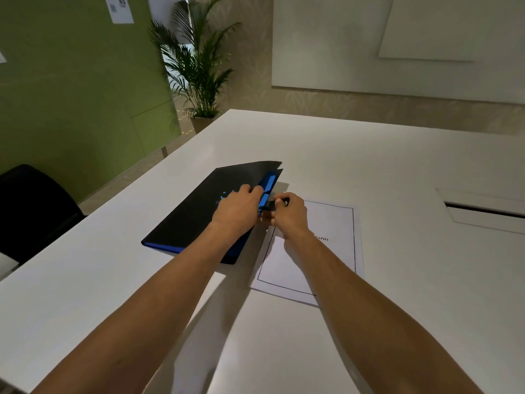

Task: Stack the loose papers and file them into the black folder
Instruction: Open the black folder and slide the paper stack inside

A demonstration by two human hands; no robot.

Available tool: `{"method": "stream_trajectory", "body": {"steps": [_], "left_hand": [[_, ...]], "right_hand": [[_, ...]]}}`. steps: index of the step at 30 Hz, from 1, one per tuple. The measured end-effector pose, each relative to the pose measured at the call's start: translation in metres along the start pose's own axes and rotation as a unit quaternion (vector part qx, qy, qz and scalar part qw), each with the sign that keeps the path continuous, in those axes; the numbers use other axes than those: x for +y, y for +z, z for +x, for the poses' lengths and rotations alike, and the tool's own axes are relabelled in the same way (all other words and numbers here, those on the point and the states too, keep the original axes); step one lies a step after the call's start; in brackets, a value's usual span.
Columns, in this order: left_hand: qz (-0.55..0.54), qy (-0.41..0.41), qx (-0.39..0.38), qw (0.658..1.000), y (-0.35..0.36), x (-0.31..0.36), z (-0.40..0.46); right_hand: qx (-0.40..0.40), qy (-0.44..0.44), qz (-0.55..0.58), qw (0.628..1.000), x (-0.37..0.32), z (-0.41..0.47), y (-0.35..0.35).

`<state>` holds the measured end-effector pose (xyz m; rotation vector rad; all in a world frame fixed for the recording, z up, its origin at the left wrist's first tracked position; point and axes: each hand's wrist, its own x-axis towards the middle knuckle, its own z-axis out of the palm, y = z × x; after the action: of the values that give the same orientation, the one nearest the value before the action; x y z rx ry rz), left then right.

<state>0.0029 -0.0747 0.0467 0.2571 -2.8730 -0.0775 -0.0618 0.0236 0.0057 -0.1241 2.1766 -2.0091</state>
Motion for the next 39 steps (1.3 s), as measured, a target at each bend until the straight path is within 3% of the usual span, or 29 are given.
{"method": "stream_trajectory", "body": {"steps": [4, 8, 12, 15, 21, 27, 39], "left_hand": [[0.083, -0.050, 0.059, 0.994, -0.023, -0.006, 0.007], [0.065, -0.113, 0.122, 0.984, -0.036, -0.011, 0.010], [0.103, -0.146, 0.033, 0.983, -0.043, -0.013, 0.009], [0.101, -0.140, 0.009, 0.985, -0.043, -0.013, 0.007], [0.073, -0.144, 0.011, 0.987, -0.043, -0.010, 0.005], [0.115, -0.150, 0.006, 0.982, -0.044, -0.007, 0.002], [0.007, -0.117, -0.009, 0.993, -0.041, -0.008, 0.003]], "right_hand": [[-0.014, 0.008, 0.010, 1.000, 0.000, -0.001, -0.005], [-0.022, 0.007, 0.017, 1.000, -0.004, -0.001, -0.010], [-0.022, 0.003, 0.013, 1.000, -0.007, -0.001, -0.013], [-0.024, 0.002, 0.020, 1.000, -0.010, -0.003, -0.015], [-0.021, -0.007, 0.032, 0.999, -0.019, -0.006, -0.015], [-0.020, -0.034, 0.046, 0.998, -0.028, -0.007, -0.012], [-0.032, -0.023, 0.042, 0.998, -0.027, -0.010, -0.019]]}}
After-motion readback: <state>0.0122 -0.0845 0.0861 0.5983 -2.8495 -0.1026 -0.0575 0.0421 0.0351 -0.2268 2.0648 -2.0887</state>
